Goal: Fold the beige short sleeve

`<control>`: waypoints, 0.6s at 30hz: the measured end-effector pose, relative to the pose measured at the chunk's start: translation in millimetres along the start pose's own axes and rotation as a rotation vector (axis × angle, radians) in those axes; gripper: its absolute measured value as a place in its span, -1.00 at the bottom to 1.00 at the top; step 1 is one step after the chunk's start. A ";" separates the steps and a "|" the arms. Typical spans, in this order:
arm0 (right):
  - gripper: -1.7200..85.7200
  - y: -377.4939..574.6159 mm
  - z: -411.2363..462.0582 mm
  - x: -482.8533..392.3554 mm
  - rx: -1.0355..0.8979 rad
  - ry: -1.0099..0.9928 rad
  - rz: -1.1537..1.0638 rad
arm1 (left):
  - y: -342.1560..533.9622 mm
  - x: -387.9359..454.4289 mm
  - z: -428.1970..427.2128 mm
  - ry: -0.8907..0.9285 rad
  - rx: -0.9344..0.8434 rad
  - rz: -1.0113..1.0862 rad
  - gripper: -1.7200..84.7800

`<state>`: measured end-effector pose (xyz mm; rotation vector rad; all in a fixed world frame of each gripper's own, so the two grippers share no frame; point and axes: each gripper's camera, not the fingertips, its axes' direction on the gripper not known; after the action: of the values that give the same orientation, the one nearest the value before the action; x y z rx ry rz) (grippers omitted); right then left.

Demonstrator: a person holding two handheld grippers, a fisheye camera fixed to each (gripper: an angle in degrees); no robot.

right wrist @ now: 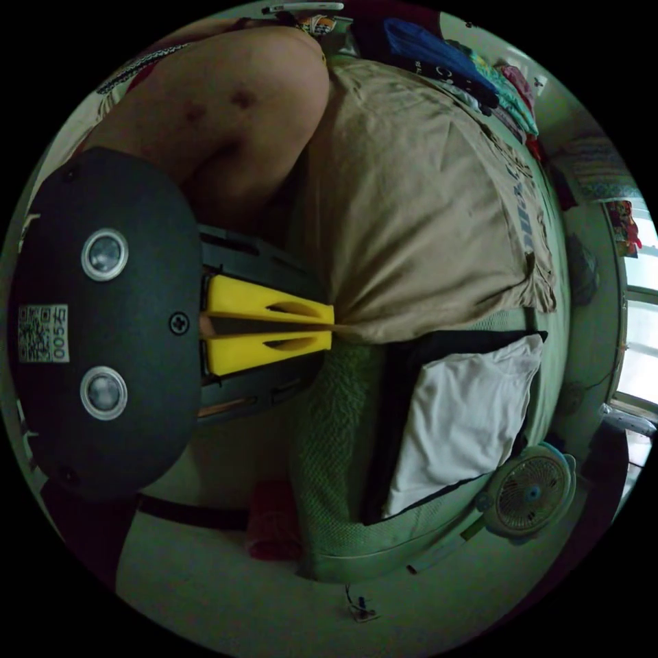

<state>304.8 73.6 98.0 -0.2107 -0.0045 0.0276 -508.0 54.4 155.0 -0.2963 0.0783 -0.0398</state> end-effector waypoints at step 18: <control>-0.96 56.0 -224.7 41.8 0.246 -0.084 0.022 | 66.4 -7.6 -285.9 0.016 0.310 0.129 -0.93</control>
<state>346.7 82.6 -133.3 0.0365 -0.0817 0.0583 -537.4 35.4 -136.6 0.0193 0.1058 0.0733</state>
